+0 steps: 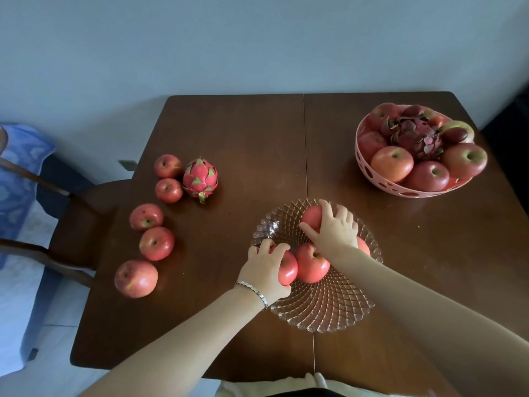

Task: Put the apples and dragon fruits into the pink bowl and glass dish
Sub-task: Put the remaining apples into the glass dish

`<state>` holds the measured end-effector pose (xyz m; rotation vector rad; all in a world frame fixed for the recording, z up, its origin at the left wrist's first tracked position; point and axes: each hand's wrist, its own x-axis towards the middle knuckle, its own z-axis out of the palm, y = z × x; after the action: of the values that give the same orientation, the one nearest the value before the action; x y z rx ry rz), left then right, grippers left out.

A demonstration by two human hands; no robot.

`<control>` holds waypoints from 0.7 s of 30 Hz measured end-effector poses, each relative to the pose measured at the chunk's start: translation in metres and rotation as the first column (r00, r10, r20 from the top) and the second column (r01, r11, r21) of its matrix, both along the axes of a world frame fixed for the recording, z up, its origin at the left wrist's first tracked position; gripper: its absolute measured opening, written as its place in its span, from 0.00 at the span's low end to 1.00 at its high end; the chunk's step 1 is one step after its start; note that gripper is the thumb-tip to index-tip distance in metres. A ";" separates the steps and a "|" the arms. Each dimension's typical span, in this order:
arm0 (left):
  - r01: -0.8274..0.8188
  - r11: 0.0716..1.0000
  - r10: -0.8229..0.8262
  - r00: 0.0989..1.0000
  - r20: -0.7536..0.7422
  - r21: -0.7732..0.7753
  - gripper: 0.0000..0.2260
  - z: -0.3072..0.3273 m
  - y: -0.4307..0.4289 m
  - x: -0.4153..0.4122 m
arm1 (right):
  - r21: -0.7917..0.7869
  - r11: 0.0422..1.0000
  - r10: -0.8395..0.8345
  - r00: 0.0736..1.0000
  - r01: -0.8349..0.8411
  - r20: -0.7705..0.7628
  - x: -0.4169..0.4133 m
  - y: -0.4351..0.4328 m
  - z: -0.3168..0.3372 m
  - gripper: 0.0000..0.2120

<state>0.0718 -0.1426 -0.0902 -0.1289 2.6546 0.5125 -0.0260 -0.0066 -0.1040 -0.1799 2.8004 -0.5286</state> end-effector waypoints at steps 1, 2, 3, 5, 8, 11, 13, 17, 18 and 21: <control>0.001 1.000 -0.001 1.000 -0.002 0.010 0.34 0.001 -0.001 -0.001 | -0.047 0.995 0.082 0.994 -0.085 -0.074 0.003 0.002 0.002 0.35; 0.000 1.000 0.000 1.000 -0.011 0.022 0.34 0.002 -0.003 -0.002 | -0.072 0.975 0.199 0.968 -0.212 -0.151 0.007 0.004 0.003 0.35; 0.000 1.000 0.001 1.000 -0.026 0.028 0.33 0.003 -0.006 -0.004 | -0.061 0.937 0.325 0.921 -0.345 -0.215 0.012 0.010 0.003 0.36; 0.004 1.000 -0.003 0.997 -0.080 0.019 0.34 0.008 -0.012 -0.014 | 0.030 0.851 0.517 0.824 -0.525 -0.231 0.022 0.021 -0.002 0.38; 0.042 0.999 -0.044 0.991 -0.123 -0.017 0.36 0.014 -0.019 -0.040 | 0.245 0.759 0.646 0.745 -0.603 -0.168 0.034 0.033 -0.014 0.38; 0.201 0.977 -0.207 0.975 -0.081 -0.078 0.35 0.012 -0.014 -0.065 | 0.281 0.753 0.652 0.732 -0.594 -0.198 0.035 0.035 -0.021 0.36; 0.295 0.951 -0.301 0.952 -0.056 -0.092 0.34 0.006 -0.009 -0.074 | 0.261 0.755 0.652 0.731 -0.601 -0.201 0.033 0.036 -0.020 0.36; 0.377 0.921 -0.385 0.920 -0.080 -0.097 0.33 -0.003 -0.009 -0.077 | 0.242 0.769 0.635 0.752 -0.592 -0.177 0.031 0.037 -0.019 0.36; 0.376 0.922 -0.385 0.918 -0.096 -0.095 0.34 -0.004 -0.011 -0.075 | 0.231 0.774 0.629 0.756 -0.589 -0.182 0.031 0.037 -0.019 0.37; 0.290 0.947 -0.310 0.936 -0.165 -0.139 0.36 -0.007 -0.013 -0.067 | 0.229 0.782 0.621 0.761 -0.580 -0.189 0.031 0.037 -0.022 0.37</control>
<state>0.0051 -0.1552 -0.0971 0.3034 2.8122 0.2853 0.0055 0.0300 -0.1256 -1.1484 2.7645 -0.1250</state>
